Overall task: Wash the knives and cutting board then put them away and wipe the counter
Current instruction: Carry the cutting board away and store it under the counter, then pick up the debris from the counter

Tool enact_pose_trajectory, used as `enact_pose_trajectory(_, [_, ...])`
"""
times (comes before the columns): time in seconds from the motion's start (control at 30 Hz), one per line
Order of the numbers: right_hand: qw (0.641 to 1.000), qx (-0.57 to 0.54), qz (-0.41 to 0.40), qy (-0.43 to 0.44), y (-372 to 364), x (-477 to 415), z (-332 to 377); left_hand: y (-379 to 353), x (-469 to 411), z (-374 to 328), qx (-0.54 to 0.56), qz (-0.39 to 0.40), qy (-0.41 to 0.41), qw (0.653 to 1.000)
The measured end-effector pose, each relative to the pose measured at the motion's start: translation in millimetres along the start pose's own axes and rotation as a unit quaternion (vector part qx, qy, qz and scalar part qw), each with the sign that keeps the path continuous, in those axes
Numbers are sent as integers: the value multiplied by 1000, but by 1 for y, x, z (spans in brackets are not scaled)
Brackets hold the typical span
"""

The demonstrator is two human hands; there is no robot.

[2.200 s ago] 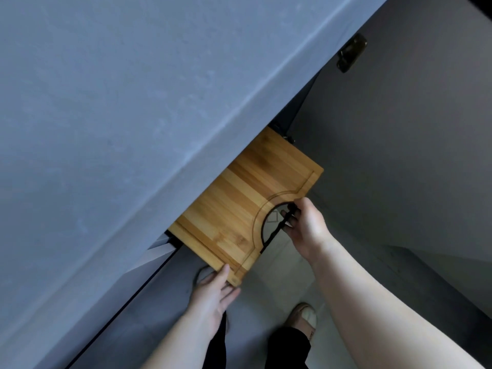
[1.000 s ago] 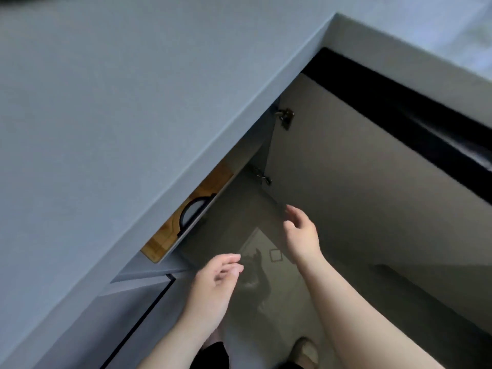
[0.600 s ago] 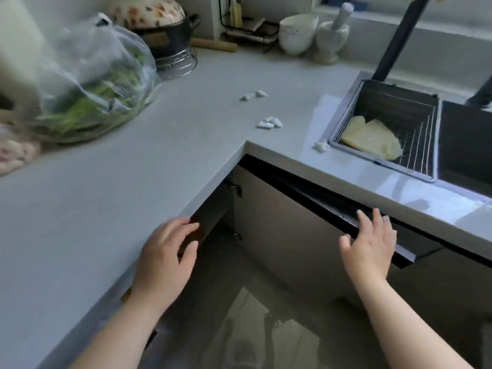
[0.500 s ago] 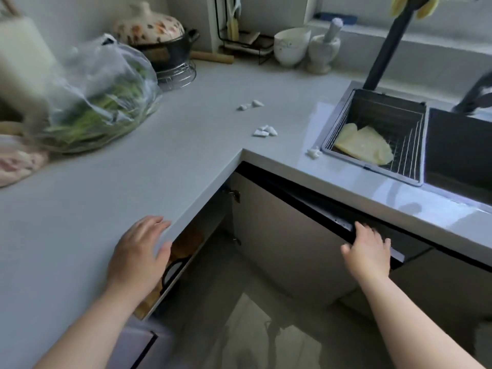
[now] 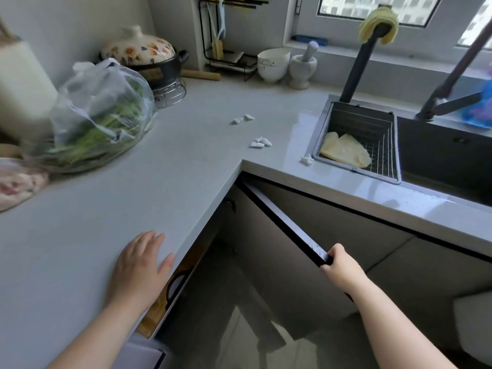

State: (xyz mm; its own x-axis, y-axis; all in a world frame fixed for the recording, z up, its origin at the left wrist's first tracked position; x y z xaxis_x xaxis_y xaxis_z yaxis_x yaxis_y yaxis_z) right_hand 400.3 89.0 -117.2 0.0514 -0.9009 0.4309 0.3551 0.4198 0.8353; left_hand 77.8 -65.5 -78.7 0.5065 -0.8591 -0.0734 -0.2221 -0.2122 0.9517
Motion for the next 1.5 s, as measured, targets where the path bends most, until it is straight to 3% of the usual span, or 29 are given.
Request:
enact_pose_trajectory(0.17, [993, -57, 97, 40, -47, 34, 38, 4, 3, 0, -7, 27, -20, 999])
enact_pose_trajectory(0.27, [974, -180, 129, 34, -80, 61, 58, 5, 2, 2, 15, 26, -23, 999])
enact_pose_trajectory(0.43, [891, -415, 179, -42, -133, 88, 90, -2, 3, 6, 5, 20, -33, 999])
enact_pose_trajectory(0.63, [813, -532, 207, -118, -162, 93, 126, -8, -3, 5, -44, 46, -53, 997])
enact_pose_trajectory(0.7, [801, -543, 222, -118, -165, 94, 136, -7, -2, 3, -48, 57, -61, 995])
enact_pose_trajectory(1.0, [845, -424, 325, -24, -191, 92, 185, -3, -2, 1, -55, 86, -66, 993])
enact_pose_trajectory(1.17, [882, -346, 321, 13, -182, 90, 190, -5, -2, 3, -58, 109, -65, 990])
enact_pose_trajectory(1.5, [915, -382, 129, -22, -89, 44, 151, 1, -10, 6, -65, 79, -99, 990])
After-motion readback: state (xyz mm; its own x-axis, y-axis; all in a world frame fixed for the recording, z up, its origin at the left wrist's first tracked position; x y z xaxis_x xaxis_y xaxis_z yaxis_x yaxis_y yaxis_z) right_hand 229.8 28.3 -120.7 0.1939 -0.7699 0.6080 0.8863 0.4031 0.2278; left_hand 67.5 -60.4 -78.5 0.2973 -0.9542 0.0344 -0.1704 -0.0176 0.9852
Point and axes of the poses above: each hand's wrist, its own x-axis away from the middle knuckle, its own y-axis out of the back of the hand, z = x × y, the point moved 4 cm from there along -x, towards the middle knuckle, and after that the axes turned 3 degrees about -z, right-handed, at the moved point
